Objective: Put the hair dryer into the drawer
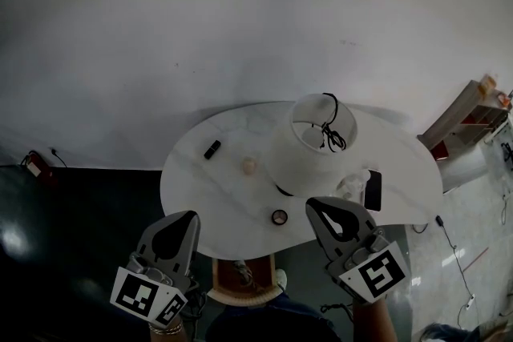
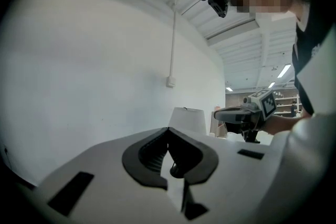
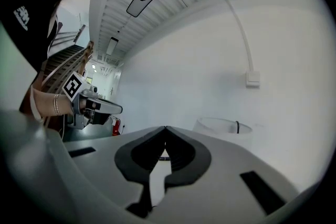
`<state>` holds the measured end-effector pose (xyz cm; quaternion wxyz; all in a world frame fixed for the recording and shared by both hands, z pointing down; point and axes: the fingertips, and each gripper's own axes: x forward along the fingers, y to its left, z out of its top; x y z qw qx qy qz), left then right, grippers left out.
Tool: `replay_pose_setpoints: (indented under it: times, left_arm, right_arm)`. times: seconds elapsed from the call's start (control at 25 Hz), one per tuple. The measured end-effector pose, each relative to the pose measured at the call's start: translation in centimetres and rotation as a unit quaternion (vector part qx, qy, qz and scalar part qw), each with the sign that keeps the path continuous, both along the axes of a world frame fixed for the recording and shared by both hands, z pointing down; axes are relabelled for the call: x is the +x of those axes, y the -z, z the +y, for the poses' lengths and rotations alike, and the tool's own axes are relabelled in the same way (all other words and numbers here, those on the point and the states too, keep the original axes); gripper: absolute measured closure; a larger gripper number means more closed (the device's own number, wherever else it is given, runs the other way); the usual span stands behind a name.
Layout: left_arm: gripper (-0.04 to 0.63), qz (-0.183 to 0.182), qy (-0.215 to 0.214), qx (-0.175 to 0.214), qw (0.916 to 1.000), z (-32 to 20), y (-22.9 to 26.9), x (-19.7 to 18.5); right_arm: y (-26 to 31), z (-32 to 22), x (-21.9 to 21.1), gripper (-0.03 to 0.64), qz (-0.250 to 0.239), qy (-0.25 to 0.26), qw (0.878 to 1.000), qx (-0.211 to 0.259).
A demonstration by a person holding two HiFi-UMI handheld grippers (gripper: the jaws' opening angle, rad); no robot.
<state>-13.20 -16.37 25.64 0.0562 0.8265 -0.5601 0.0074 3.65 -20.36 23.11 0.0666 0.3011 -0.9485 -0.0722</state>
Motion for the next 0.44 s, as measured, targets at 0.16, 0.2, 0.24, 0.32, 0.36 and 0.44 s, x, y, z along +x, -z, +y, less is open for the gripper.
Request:
replay_pose_setpoints:
  times: [0.16,0.2,0.24,0.32,0.36,0.44]
  left_arm:
    - [0.580,0.000,0.001,-0.001,1.0000,0.25,-0.04,-0.02]
    - [0.580,0.000,0.001,-0.002,1.0000,0.31,-0.07,-0.04]
    - [0.580,0.001,0.001,-0.002,1.0000,0.36,-0.09,-0.06]
    - [0.580,0.007,0.001,-0.002,1.0000,0.41,-0.10,-0.09]
    - [0.580,0.010,0.000,-0.002,1.0000,0.41,-0.11,-0.09]
    - [0.580,0.015,0.000,-0.002,0.9999,0.39,-0.14,-0.10]
  right_arm:
    - [0.07,0.19,0.09,0.598,-0.004,-0.001,1.000,-0.001]
    - [0.12,0.25,0.09,0.598,-0.005,0.000,1.000,-0.001]
    - [0.16,0.31,0.09,0.598,-0.006,0.000,1.000,-0.001]
    - [0.16,0.38,0.10,0.598,-0.007,0.000,1.000,0.000]
    - [0.13,0.38,0.10,0.598,-0.006,0.000,1.000,0.000]
    - [0.08,0.37,0.09,0.598,-0.006,0.000,1.000,0.001]
